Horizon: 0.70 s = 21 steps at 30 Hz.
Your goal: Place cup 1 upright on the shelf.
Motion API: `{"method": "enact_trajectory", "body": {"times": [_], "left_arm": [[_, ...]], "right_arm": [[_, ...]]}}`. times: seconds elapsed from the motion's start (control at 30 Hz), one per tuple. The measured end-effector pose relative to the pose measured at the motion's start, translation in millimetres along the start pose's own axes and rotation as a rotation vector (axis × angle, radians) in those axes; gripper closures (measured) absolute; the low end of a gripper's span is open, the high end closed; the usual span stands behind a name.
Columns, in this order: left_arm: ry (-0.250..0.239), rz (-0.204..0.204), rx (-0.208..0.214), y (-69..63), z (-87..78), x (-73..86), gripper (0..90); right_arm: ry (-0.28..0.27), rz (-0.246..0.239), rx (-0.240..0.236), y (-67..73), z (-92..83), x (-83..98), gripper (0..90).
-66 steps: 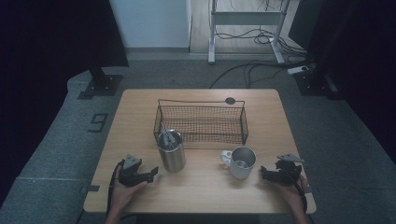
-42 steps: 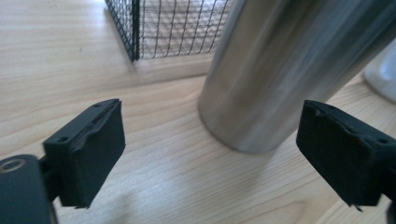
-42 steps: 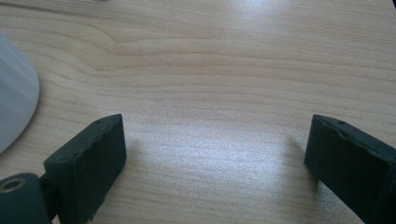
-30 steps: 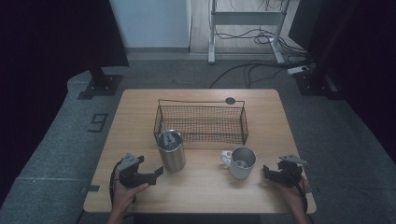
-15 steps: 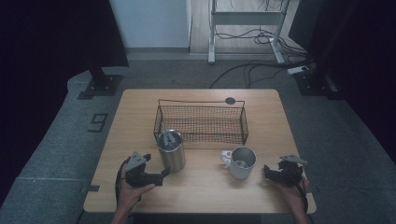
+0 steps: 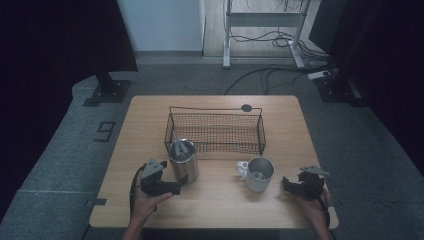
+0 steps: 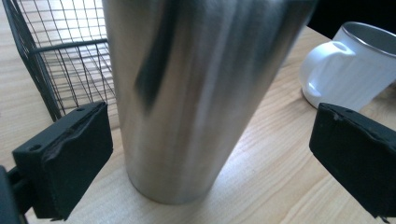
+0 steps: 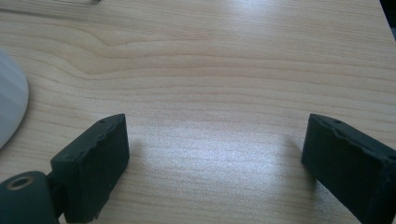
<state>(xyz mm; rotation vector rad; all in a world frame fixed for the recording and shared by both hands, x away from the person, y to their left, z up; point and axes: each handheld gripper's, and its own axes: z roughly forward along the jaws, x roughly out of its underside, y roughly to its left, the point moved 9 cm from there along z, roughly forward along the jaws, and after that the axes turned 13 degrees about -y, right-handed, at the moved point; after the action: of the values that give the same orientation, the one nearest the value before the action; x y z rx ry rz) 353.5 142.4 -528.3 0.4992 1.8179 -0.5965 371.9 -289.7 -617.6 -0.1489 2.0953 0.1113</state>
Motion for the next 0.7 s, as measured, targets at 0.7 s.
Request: {"method": "enact_trajectory", "body": {"times": [0.7], "left_arm": [[-0.009,0.013,-0.024,9.0,31.7,-10.1,0.0]], "right_arm": [[0.000,0.000,0.000,0.0,0.0,0.0,7.2]]}}
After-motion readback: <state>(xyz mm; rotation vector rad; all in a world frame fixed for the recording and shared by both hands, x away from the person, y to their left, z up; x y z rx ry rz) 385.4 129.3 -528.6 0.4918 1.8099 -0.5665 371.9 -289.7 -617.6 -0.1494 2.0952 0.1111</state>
